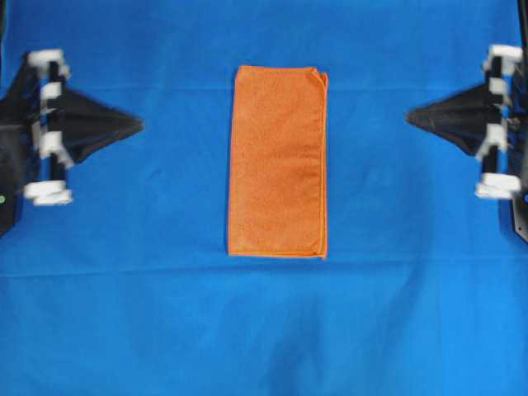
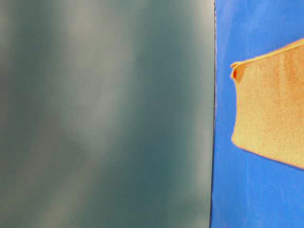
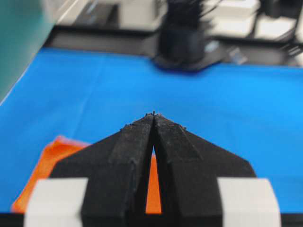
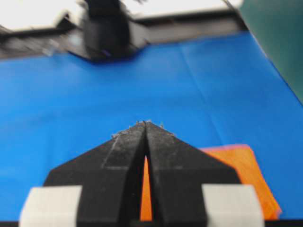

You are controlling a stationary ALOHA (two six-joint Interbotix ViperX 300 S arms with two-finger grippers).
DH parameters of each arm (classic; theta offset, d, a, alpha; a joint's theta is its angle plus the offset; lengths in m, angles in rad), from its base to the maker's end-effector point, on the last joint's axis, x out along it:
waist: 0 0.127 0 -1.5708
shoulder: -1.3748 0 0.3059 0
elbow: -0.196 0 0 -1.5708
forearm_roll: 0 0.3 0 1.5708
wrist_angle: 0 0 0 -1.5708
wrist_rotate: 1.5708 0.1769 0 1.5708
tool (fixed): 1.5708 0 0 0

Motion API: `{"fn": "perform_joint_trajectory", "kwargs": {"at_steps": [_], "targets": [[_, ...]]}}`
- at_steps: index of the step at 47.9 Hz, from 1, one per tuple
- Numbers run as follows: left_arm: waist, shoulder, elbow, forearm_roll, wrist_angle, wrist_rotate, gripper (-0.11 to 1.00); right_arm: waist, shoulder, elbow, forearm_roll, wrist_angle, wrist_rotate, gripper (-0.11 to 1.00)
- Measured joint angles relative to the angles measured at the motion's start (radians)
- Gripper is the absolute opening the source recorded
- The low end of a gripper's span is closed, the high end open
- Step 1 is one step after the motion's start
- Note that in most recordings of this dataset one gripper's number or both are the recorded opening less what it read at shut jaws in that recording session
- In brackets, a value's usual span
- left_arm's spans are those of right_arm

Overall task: Fold a vertical towel.
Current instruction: 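Move both grippers toward the top corners of the orange towel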

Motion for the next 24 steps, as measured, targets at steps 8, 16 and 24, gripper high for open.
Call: {"fn": "perform_joint_trajectory", "kwargs": {"at_steps": [8, 16, 24], "targets": [[0.074, 0.127, -0.049, 0.0, -0.012, -0.02, 0.05, -0.091, 0.13, -0.034, 0.0, 0.026, 0.002, 0.01], [0.132, 0.276, -0.091, 0.0, -0.052, -0.021, 0.5, -0.187, 0.261, -0.072, 0.0, 0.034, 0.002, 0.25], [0.206, 0.448, -0.132, 0.0, -0.11, -0.021, 0.85, -0.256, 0.419, -0.141, -0.009, 0.049, -0.005, 0.63]]}}
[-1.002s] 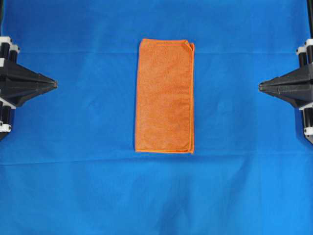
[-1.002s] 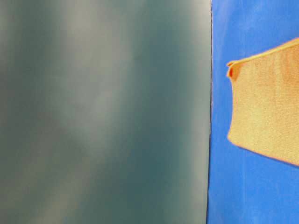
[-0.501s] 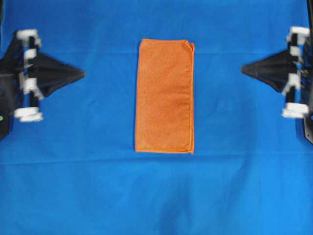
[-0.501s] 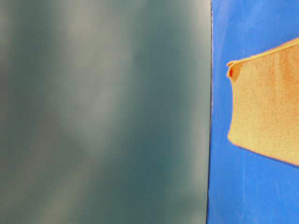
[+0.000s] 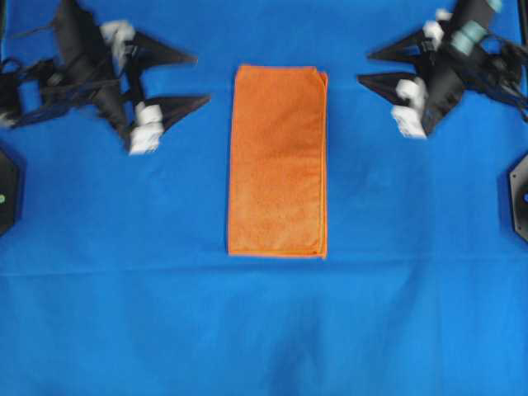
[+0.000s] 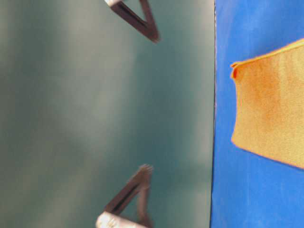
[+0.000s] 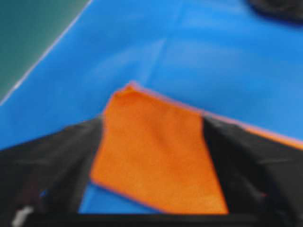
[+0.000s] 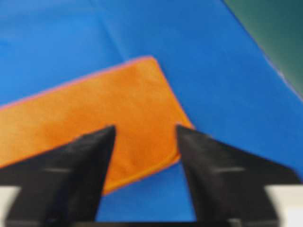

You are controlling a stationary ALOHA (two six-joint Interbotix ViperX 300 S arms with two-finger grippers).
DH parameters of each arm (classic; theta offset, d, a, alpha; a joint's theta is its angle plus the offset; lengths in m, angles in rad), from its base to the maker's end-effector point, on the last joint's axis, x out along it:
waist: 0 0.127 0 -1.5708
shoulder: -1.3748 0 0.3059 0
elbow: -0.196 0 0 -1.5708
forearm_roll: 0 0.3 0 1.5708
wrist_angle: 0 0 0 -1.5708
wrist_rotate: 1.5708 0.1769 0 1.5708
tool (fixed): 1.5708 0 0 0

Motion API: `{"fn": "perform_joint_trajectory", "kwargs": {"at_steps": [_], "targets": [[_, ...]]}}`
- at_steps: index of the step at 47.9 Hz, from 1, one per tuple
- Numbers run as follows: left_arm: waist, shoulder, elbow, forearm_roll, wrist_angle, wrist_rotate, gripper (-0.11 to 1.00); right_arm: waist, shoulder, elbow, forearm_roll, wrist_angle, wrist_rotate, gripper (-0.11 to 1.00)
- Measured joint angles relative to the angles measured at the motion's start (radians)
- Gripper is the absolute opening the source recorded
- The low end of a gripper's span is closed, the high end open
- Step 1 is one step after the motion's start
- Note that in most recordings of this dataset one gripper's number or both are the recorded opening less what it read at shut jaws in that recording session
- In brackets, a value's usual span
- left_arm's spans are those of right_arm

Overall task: Fold a vertical towel.
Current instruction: 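Move both grippers toward the top corners of the orange towel, then close both grippers on the towel's top left and right corners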

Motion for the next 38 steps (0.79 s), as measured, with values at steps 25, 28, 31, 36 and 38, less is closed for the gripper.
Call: {"fn": "perform_joint_trajectory", "kwargs": {"at_steps": [25, 28, 31, 36, 38], "targets": [[0.097, 0.445, -0.213, 0.0, -0.026, 0.003, 0.81, -0.072, 0.437, -0.17, -0.037, -0.023, -0.003, 0.59], [0.106, 0.483, -0.225, 0.0, -0.029, 0.003, 0.81, -0.071, 0.463, -0.181, -0.037, -0.038, -0.003, 0.59], [0.109, 0.511, -0.233, 0.0, -0.029, 0.003, 0.81, -0.071, 0.482, -0.19, -0.037, -0.049, -0.003, 0.58], [0.112, 0.538, -0.241, -0.002, -0.037, 0.003, 0.81, -0.074, 0.514, -0.201, -0.037, -0.058, -0.003, 0.58], [0.114, 0.549, -0.242, -0.002, -0.041, 0.003, 0.81, -0.077, 0.528, -0.204, -0.037, -0.058, -0.003, 0.58]]}}
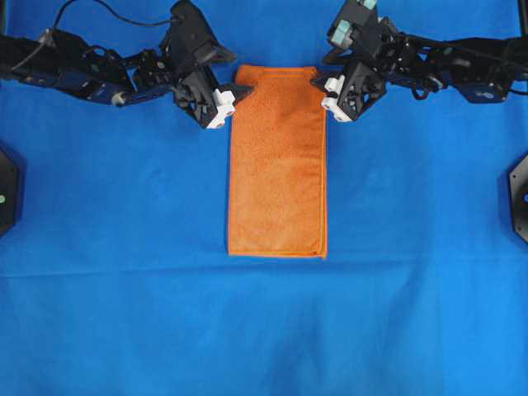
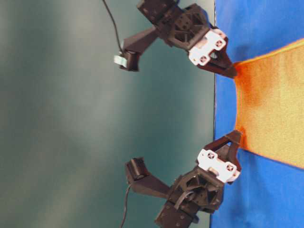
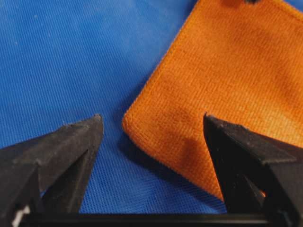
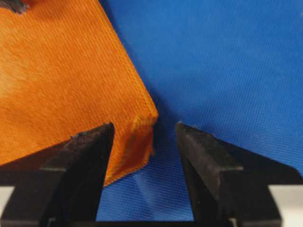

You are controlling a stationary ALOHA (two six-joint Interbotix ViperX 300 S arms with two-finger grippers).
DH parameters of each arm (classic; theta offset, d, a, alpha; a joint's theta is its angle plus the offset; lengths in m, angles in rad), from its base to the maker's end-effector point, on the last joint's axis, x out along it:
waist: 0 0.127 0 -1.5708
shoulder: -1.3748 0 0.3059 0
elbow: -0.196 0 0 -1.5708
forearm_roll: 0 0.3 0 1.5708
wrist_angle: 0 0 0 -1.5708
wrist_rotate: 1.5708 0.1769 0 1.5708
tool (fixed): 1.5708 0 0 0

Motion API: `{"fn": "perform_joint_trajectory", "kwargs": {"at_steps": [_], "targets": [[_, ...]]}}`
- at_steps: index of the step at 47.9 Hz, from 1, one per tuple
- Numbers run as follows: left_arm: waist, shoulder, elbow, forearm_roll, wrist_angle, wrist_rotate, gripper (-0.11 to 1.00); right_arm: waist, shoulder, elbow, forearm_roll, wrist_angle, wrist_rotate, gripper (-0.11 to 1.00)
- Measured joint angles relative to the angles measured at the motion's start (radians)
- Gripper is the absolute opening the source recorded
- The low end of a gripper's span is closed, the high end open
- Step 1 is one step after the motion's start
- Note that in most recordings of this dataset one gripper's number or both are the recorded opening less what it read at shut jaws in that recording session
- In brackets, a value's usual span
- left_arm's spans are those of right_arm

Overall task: Fold a vertical towel.
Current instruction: 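Close both grippers on the towel's top left and right corners, then lift the top edge with both grippers and pull it upward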

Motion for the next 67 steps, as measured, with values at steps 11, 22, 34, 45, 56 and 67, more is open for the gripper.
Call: {"fn": "perform_joint_trajectory", "kwargs": {"at_steps": [11, 22, 34, 45, 56, 67], "targets": [[0.0, 0.037, -0.009, 0.002, -0.012, 0.0, 0.69, -0.015, 0.037, -0.006, 0.0, -0.003, -0.003, 0.52], [-0.005, 0.04, -0.017, 0.0, -0.009, 0.023, 0.1, -0.015, 0.038, -0.006, -0.012, -0.002, -0.003, 0.03], [-0.009, 0.038, -0.017, 0.0, -0.008, 0.051, 0.02, -0.014, 0.038, -0.008, -0.014, -0.005, -0.002, 0.03], [-0.005, 0.012, -0.017, 0.0, 0.009, 0.06, 0.02, -0.014, 0.017, -0.008, -0.014, -0.002, 0.003, 0.03], [0.023, -0.051, -0.02, 0.002, 0.026, 0.063, 0.02, -0.035, -0.04, -0.008, -0.014, -0.002, -0.002, 0.03], [0.078, -0.051, -0.048, 0.0, 0.034, 0.083, 0.02, -0.083, -0.04, -0.028, -0.043, -0.005, -0.003, 0.03]]}}
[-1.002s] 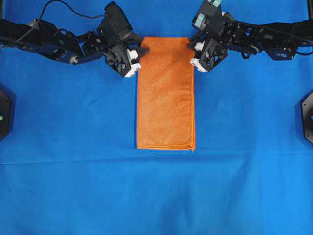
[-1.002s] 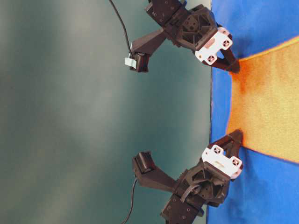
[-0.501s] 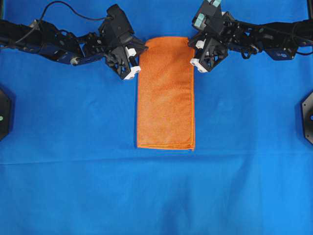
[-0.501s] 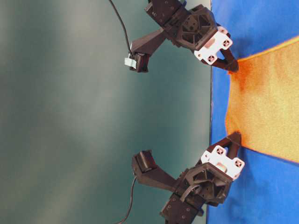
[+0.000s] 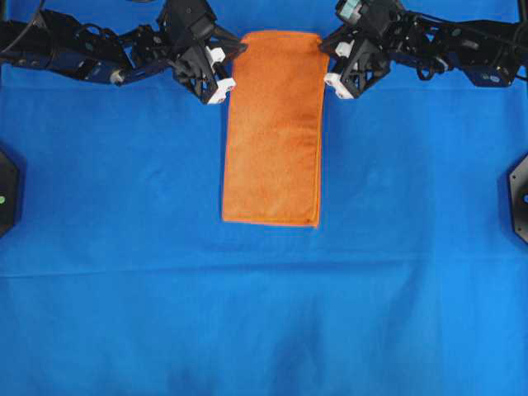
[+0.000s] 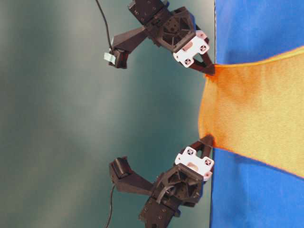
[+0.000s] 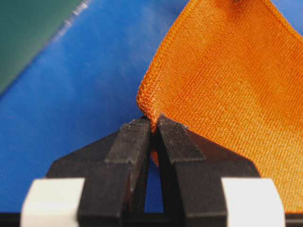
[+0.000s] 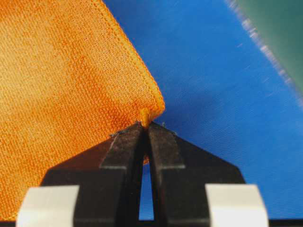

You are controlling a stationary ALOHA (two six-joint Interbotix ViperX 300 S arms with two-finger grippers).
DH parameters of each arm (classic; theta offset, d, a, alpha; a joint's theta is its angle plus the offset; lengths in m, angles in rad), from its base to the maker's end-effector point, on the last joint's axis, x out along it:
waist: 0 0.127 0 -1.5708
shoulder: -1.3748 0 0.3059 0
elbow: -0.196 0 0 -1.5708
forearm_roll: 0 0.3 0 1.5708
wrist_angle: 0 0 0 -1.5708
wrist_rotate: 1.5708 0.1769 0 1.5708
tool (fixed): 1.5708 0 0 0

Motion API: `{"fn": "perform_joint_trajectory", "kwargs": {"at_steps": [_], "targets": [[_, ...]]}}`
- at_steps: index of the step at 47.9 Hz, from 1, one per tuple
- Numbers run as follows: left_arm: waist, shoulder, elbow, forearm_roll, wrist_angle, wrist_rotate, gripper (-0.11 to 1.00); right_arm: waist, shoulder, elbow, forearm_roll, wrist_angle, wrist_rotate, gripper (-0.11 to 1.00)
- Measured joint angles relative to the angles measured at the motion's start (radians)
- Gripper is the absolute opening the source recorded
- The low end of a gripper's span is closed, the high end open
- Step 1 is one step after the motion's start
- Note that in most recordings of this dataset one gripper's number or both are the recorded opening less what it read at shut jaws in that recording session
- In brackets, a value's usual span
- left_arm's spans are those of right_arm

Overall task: Fold a vertical towel.
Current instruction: 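Lift the top edge with both grippers and pull it upward, then carry the held edge down over the towel toward its bottom edge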

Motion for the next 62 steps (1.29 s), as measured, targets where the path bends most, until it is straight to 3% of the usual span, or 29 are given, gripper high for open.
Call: {"fn": "perform_joint_trajectory", "kwargs": {"at_steps": [21, 36, 48, 62], "targets": [[0.005, -0.006, -0.008, 0.0, 0.006, 0.011, 0.02, -0.02, -0.017, -0.038, -0.035, 0.021, -0.003, 0.03], [-0.018, -0.115, 0.035, 0.0, 0.023, 0.012, 0.02, -0.011, -0.129, -0.04, -0.058, 0.083, -0.003, 0.03], [-0.072, -0.222, 0.103, 0.0, 0.054, 0.008, 0.02, 0.044, -0.209, 0.003, -0.067, 0.098, 0.0, 0.03], [-0.193, -0.265, 0.163, 0.0, 0.08, 0.006, 0.02, 0.19, -0.279, 0.107, -0.066, 0.097, 0.017, 0.03]]}}
